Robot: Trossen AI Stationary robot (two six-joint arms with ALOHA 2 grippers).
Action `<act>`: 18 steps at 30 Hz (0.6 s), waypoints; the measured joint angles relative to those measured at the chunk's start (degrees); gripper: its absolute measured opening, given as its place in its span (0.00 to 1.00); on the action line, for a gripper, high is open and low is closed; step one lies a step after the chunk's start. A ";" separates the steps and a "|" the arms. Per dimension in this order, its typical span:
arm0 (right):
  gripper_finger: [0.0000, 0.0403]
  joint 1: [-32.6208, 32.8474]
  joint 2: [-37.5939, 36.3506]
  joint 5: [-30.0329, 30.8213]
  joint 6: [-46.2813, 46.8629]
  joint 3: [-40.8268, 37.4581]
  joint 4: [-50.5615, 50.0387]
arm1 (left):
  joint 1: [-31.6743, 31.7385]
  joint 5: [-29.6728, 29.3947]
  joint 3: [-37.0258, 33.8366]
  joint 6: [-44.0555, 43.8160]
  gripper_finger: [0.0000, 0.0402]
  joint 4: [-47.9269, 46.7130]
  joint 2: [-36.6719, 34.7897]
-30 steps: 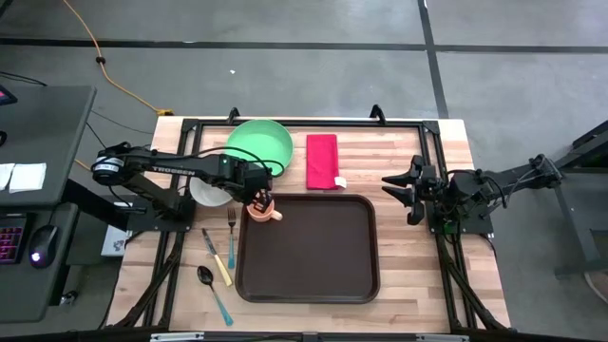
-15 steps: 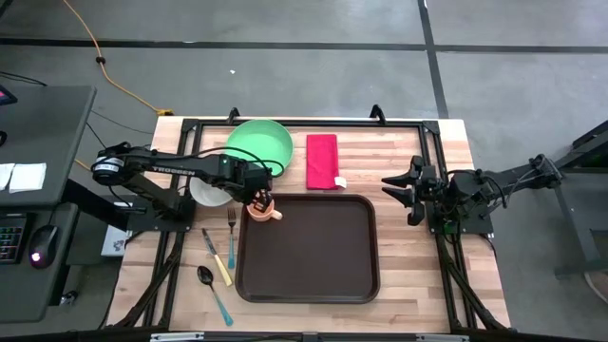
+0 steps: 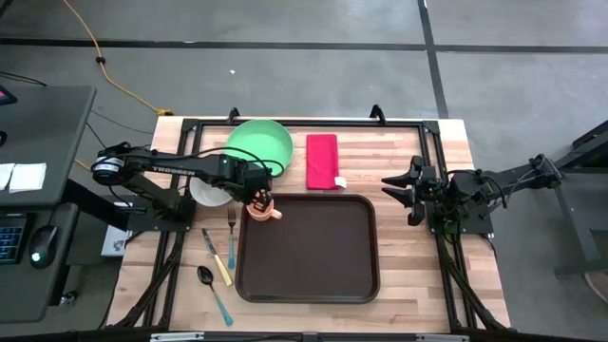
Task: Set up tray
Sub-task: Put the orange mug on the black serving tray, then put the green plate on the black serving tray to the bottom right of the orange mug
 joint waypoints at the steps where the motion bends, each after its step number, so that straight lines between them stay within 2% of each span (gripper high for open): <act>1: 0.26 -0.01 0.00 -0.01 0.00 0.00 0.00 | 0.00 0.00 0.00 -0.01 0.16 -0.01 0.01; 10: 0.26 0.00 0.00 -0.02 0.04 0.02 0.01 | 0.01 -0.20 0.00 -0.42 0.35 0.00 0.01; 18: 0.26 0.00 0.00 -0.02 0.09 0.02 0.00 | 0.00 -0.53 0.11 -0.46 0.41 -0.01 -0.10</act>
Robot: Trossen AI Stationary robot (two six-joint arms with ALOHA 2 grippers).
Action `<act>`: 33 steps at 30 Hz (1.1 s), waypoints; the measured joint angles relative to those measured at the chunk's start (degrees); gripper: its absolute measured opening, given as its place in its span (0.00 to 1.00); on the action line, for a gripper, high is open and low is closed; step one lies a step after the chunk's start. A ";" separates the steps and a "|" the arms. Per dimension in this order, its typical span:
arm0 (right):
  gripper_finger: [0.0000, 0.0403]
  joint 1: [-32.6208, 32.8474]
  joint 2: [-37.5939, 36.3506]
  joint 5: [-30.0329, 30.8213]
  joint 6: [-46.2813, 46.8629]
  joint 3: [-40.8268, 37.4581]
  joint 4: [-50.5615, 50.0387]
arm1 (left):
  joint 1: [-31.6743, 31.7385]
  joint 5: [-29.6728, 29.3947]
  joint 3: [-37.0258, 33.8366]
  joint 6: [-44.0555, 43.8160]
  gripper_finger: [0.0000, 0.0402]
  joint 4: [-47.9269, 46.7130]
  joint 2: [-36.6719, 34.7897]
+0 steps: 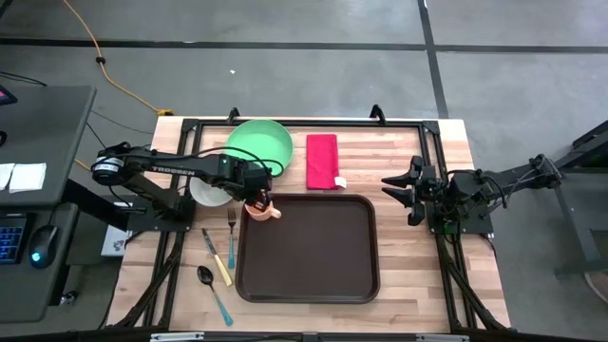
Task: Set up tray
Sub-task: Put the green plate on the black serving tray to the bottom right of the orange mug
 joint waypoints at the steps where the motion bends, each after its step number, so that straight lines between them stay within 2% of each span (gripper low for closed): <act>1: 0.26 0.00 0.00 0.00 0.00 -0.02 0.02 | 0.00 -0.11 0.00 0.00 0.41 -0.03 -0.04; 24: 0.26 -0.02 0.00 0.00 -0.02 0.00 -0.02 | -0.03 -2.96 0.09 0.15 0.42 0.46 -10.41; 33: 0.26 -0.02 0.00 0.00 -0.26 0.00 -0.04 | -0.03 -4.97 0.09 1.62 0.42 -2.22 -14.48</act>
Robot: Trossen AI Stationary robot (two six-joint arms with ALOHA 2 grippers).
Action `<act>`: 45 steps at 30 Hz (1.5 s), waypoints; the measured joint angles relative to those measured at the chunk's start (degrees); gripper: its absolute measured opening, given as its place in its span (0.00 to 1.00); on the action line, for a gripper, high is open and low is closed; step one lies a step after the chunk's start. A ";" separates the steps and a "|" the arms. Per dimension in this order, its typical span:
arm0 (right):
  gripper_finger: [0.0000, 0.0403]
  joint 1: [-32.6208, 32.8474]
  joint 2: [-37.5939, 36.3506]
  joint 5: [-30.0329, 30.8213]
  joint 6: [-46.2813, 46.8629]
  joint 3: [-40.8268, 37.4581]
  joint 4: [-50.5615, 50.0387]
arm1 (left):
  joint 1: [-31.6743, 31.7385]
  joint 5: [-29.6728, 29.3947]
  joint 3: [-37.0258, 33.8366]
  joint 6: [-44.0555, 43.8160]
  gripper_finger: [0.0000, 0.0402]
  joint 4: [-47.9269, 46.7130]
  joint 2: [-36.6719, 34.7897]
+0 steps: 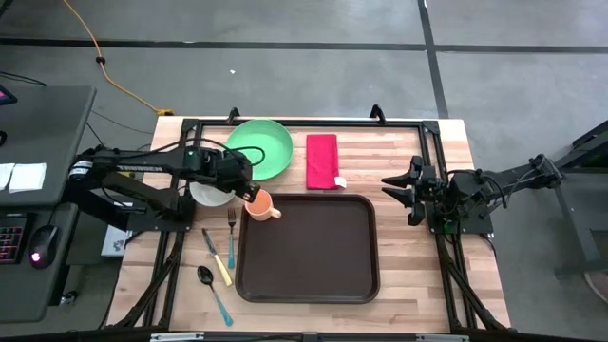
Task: Set up tray
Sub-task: Put the green plate on the black serving tray to the bottom right of the orange mug
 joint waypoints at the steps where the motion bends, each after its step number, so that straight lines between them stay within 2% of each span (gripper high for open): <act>1: 0.26 -0.01 0.00 0.00 -0.20 0.00 -0.03 | 0.00 -0.22 0.00 0.00 0.42 -0.60 -0.47; 9: 0.26 -0.03 -0.04 0.02 -5.84 0.00 -0.78 | 0.00 -0.62 0.02 0.29 0.42 -2.11 -1.81; 16: 0.26 -0.02 -0.77 1.16 1.13 0.00 -6.36 | 0.00 -0.79 0.02 1.51 0.42 -2.06 -1.81; 22: 0.26 -0.01 -0.79 0.20 1.83 0.00 -8.22 | 0.00 -1.04 0.02 1.73 0.42 -2.01 -1.80; 31: 0.26 -0.01 -2.56 -0.76 2.08 -8.43 5.04 | 0.30 -2.54 0.02 5.11 0.42 1.24 -1.80; 39: 0.26 -0.01 -5.26 -1.81 4.94 -12.75 6.96 | 7.38 -1.23 0.02 13.78 0.42 8.57 -1.61; 45: 0.26 -0.01 -5.66 -5.14 4.84 -13.20 7.06 | 14.30 1.04 0.02 20.00 0.42 12.02 -1.58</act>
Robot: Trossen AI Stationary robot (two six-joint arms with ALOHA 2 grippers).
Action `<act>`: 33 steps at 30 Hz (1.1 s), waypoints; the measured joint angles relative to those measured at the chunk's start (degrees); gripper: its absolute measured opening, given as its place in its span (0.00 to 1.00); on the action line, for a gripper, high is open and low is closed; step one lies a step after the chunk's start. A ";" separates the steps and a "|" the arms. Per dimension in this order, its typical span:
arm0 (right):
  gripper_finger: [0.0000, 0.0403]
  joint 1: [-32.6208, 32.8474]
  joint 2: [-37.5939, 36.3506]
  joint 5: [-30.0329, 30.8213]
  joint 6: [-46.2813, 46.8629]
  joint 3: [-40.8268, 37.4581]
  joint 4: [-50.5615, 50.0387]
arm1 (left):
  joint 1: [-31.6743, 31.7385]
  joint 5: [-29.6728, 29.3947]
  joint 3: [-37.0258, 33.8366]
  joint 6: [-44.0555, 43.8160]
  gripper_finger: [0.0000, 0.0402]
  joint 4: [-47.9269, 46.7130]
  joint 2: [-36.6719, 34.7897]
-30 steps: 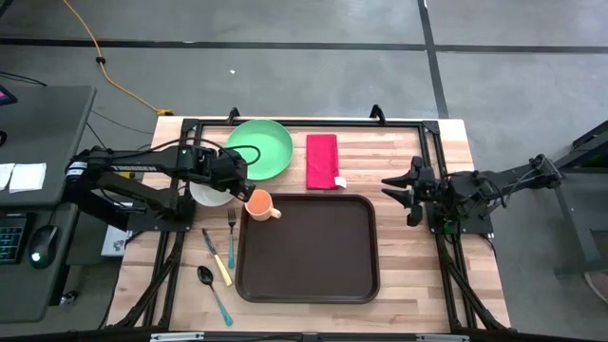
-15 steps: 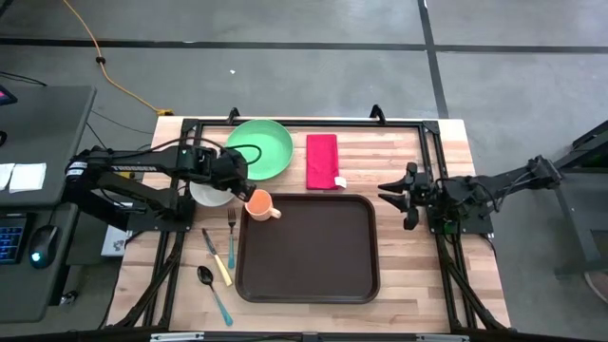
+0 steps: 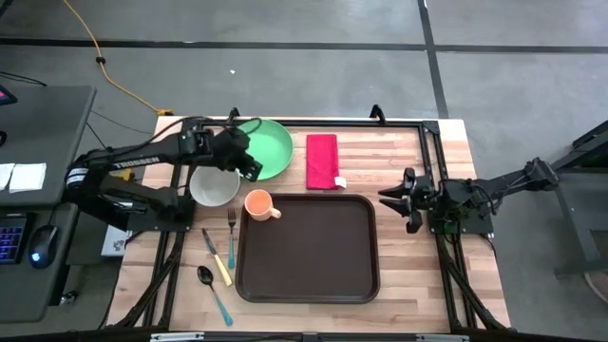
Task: Set up tray
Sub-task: Put the green plate on the black serving tray to the bottom right of the orange mug
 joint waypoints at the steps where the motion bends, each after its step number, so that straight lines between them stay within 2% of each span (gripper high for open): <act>1: 0.26 0.00 0.04 -0.22 -0.04 0.00 -0.61 | 1.12 0.38 0.00 0.82 0.42 0.03 0.00; 8: 0.26 0.00 0.07 -0.15 -1.95 0.00 -1.92 | 8.42 0.78 0.00 5.12 0.42 0.05 0.00; 18: 0.26 -0.02 0.09 4.80 -2.34 0.00 -1.89 | 18.83 1.66 0.00 10.54 0.42 4.22 0.81; 33: 0.26 -0.15 0.09 6.01 -2.15 0.00 -1.93 | 28.37 8.73 0.00 13.26 0.42 9.06 11.12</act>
